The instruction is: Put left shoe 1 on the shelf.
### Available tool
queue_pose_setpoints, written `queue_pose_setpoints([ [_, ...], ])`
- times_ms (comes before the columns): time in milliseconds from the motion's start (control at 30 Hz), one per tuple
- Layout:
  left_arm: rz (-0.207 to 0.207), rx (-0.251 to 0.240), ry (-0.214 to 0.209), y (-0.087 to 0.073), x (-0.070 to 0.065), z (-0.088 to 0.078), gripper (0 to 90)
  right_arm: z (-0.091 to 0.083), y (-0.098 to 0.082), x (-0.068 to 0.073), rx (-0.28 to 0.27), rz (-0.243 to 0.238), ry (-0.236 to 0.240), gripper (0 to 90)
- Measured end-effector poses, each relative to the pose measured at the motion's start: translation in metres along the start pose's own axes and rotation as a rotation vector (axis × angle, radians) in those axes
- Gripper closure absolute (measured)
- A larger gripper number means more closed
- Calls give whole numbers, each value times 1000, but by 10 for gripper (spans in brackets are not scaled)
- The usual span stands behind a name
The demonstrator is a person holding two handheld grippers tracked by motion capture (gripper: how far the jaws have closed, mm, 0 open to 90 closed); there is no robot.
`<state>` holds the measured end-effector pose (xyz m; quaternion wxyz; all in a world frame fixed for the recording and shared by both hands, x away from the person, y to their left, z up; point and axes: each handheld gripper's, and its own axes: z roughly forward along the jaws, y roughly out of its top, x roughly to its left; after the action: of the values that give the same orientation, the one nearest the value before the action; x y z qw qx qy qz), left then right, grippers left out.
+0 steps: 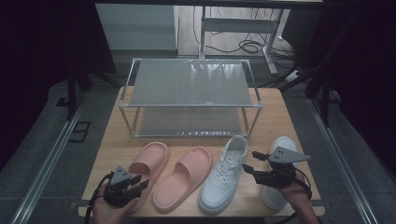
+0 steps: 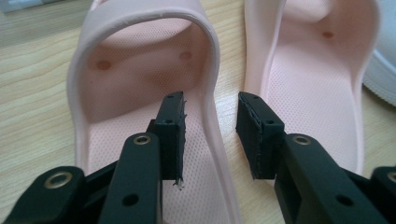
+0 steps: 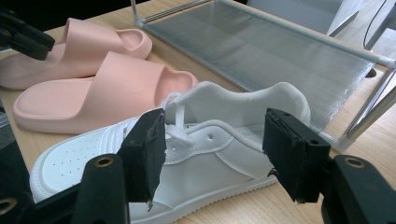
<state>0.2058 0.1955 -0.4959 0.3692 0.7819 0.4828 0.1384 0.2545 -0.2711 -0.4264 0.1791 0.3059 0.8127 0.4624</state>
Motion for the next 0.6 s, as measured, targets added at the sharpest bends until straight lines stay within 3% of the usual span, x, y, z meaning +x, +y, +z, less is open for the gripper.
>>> queue_pose_setpoints([
  [233, 10, 12, -4, 9, -2, 14, 629, 1, 0, 0, 5, -1, 4, 398],
  [433, 27, 22, 19, 22, -3, 28, 642, 2, -1, 1, 9, -2, 5, 399],
  [600, 39, 32, 39, 25, -5, 40, 722, 1, -1, 0, 5, 1, 3, 398],
])
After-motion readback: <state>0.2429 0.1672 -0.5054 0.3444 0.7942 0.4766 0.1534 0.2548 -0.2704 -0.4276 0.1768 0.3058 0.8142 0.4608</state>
